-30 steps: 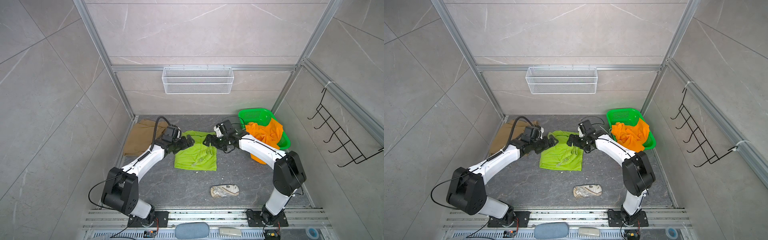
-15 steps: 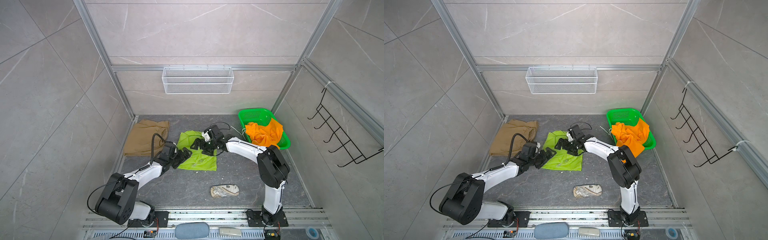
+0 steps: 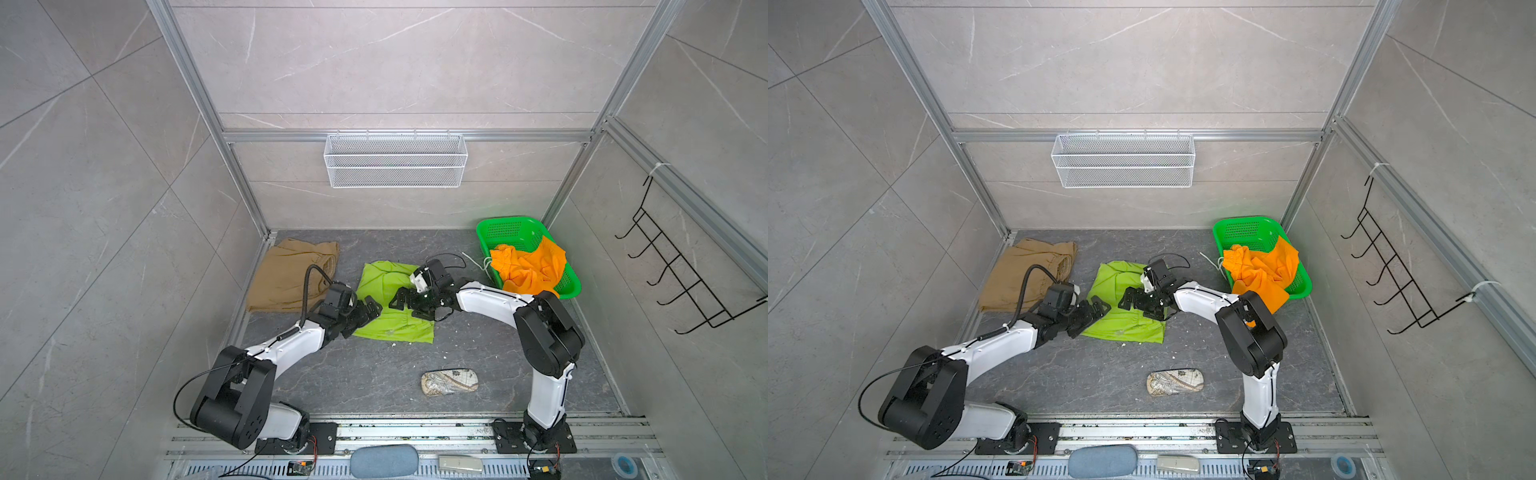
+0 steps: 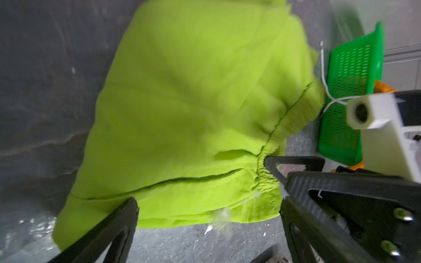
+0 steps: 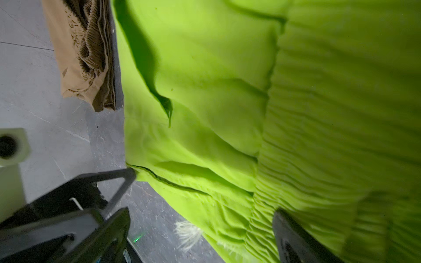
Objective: Fold and stack the shorts
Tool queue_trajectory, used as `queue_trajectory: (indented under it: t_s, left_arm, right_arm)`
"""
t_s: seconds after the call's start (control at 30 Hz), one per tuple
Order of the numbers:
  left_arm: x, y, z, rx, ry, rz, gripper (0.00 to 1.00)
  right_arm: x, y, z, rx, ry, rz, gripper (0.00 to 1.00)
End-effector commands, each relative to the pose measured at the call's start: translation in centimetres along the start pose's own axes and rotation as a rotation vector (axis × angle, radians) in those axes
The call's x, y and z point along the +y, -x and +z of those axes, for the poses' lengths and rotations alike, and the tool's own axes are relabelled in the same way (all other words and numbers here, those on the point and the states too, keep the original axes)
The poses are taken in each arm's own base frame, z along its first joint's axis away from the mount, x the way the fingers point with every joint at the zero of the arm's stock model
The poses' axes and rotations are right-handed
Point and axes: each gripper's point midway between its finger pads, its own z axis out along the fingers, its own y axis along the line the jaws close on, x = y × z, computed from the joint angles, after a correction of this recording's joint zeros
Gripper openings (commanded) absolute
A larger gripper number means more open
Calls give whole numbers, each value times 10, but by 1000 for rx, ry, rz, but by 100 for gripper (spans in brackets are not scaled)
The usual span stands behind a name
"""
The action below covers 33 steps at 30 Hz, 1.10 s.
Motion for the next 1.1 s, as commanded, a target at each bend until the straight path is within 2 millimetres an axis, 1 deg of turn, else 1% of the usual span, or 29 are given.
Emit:
queue_trajectory:
  t_s: [0.0, 0.07, 0.13, 0.2, 0.27, 0.33, 0.43, 0.53, 0.6, 0.63, 0.67, 0.73, 0.83, 0.9, 0.97, 1.07]
  left_arm:
    - [-25, 40, -37, -103, 2, 158, 99]
    - [-26, 51, -38, -93, -8, 158, 99]
    - [-28, 57, -32, -69, -29, 147, 99]
    - [-29, 55, -20, -25, -54, 134, 99]
    - [-26, 49, -4, 20, -71, 107, 100]
    - [-19, 40, 12, 71, -79, 76, 99]
    - [-5, 26, 32, 127, -68, 41, 100]
    - [7, 18, 40, 158, -42, 36, 99]
    - [11, 18, 42, 165, -32, 43, 99]
    - [12, 18, 42, 169, -26, 44, 99]
    - [13, 20, 42, 176, -17, 49, 99]
    - [12, 27, 39, 175, -4, 68, 99]
    - [13, 45, 30, 157, 25, 100, 99]
    - [16, 52, 29, 172, 38, 106, 99]
    - [20, 58, 30, 186, 61, 117, 99]
    - [21, 61, 39, 236, 84, 140, 99]
  right_arm:
    - [17, 35, -43, -97, 30, -21, 99]
    - [24, 52, -47, -108, 42, -24, 99]
    - [31, 64, -42, -104, 53, -29, 99]
    - [35, 74, -33, -104, 75, -18, 99]
    - [33, 81, -17, -93, 94, -3, 99]
    - [22, 86, -2, -78, 89, 17, 99]
    - [-3, 87, 17, -56, 47, 40, 99]
    - [-25, 82, 30, -31, 20, 58, 99]
    - [-30, 81, 33, -22, 22, 65, 99]
    - [-29, 81, 33, -17, 23, 62, 99]
    - [-26, 83, 29, -17, 24, 54, 99]
    - [-11, 88, 15, -32, 52, 40, 99]
    - [21, 95, -20, -84, 117, 9, 99]
    - [35, 95, -42, -116, 135, -14, 99]
    - [39, 91, -59, -137, 129, -31, 99]
    - [32, 81, -75, -152, 112, -34, 99]
